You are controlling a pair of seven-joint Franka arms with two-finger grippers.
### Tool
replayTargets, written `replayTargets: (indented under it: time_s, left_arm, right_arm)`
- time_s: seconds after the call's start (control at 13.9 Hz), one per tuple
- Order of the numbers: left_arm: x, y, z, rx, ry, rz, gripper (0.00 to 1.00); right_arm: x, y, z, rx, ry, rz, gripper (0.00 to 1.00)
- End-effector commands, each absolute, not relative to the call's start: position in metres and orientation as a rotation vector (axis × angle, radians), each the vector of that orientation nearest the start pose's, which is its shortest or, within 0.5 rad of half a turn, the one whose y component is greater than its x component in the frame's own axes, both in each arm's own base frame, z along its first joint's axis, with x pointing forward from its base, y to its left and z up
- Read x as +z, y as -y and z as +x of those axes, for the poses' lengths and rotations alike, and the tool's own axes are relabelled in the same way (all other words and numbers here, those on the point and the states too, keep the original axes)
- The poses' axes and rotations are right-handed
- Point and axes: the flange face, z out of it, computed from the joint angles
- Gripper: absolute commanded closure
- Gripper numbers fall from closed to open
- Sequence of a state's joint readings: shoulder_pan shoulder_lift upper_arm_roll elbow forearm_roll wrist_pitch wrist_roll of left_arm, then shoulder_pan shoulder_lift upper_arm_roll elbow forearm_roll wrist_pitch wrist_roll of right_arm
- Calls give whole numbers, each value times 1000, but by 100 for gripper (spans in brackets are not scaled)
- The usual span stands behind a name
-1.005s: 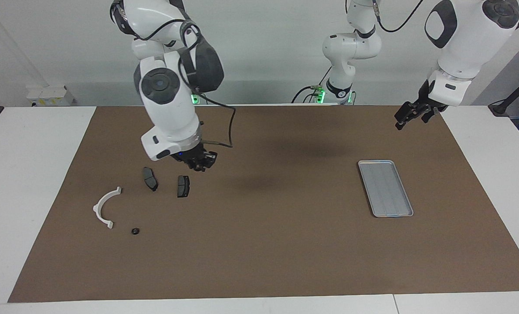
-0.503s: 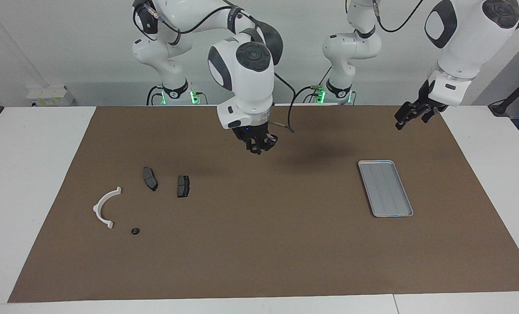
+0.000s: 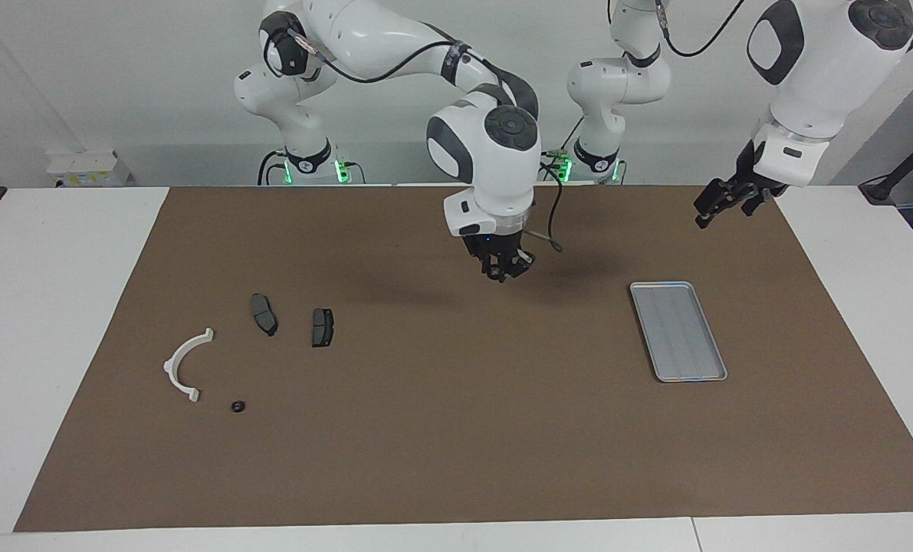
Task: Pick bearing gear from pile to tray
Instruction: 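Carry the bearing to the table center and release it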
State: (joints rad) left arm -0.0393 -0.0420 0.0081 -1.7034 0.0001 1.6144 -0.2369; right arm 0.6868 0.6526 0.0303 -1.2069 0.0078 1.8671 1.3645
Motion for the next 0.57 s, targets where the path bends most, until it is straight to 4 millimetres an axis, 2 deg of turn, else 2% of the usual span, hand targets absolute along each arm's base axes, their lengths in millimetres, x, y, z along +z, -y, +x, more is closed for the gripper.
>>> replayTargets:
  time_s: [0.0, 0.36, 0.5]
  left_arm:
    - [594, 17, 536, 68, 320, -3135, 0]
    - [594, 17, 536, 70, 320, -3134, 0]
    - [594, 17, 536, 68, 320, -3133, 0]
  right_arm:
    - [366, -486, 569, -25, -1027, -2944, 100]
    - [315, -483, 571, -75, -1011, -2922, 100]
    - [303, -481, 572, -83, -1008, -2935, 100]
